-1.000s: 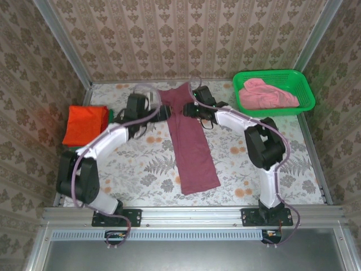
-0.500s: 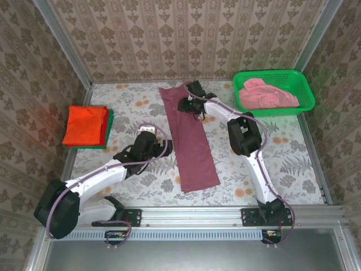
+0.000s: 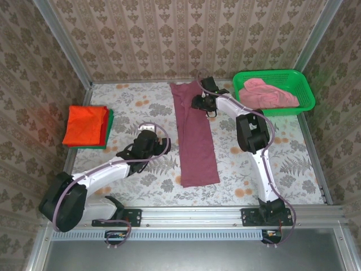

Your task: Fold and stack the t-shirts

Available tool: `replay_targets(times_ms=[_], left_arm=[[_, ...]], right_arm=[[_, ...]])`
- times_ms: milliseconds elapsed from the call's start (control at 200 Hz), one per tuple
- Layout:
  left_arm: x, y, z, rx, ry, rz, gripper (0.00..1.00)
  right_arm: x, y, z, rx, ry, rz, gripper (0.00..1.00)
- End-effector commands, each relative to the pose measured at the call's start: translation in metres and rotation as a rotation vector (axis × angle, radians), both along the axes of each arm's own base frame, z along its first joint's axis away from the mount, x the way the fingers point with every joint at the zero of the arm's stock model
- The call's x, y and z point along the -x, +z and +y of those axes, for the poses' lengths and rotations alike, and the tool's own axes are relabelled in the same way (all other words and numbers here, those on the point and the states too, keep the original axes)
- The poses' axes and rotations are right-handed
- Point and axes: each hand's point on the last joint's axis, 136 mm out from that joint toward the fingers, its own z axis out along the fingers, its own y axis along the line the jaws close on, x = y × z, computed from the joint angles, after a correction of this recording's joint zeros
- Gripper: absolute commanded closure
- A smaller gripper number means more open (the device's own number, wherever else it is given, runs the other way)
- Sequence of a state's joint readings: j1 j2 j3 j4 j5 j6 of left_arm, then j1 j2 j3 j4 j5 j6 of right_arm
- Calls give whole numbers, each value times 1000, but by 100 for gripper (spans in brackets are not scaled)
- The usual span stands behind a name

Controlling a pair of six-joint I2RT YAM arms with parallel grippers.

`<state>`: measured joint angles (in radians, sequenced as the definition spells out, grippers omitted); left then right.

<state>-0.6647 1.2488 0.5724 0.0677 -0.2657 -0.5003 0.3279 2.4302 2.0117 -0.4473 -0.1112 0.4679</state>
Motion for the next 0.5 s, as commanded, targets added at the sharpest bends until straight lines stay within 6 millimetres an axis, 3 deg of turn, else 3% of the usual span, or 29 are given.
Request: replay_targets(times_ms=[0, 115, 200, 285, 370, 495], left_arm=[[-15, 15, -8, 41, -25, -56, 0], [-17, 17, -14, -41, -157, -94, 0], [-10, 16, -19, -148, -316, -126, 0], [2, 17, -28, -255, -506, -163, 0], [11, 31, -37, -199, -650, -207, 0], [26, 37, -36, -309, -821, -231, 0]], right_arm=[[17, 58, 3, 5, 110, -115, 44], [51, 79, -2, 37, 236, -211, 30], [88, 85, -13, 109, 320, -268, 18], [122, 98, -23, 161, 385, -345, 15], [158, 103, -32, 193, 435, -374, 12], [213, 99, -32, 248, 571, -357, 11]])
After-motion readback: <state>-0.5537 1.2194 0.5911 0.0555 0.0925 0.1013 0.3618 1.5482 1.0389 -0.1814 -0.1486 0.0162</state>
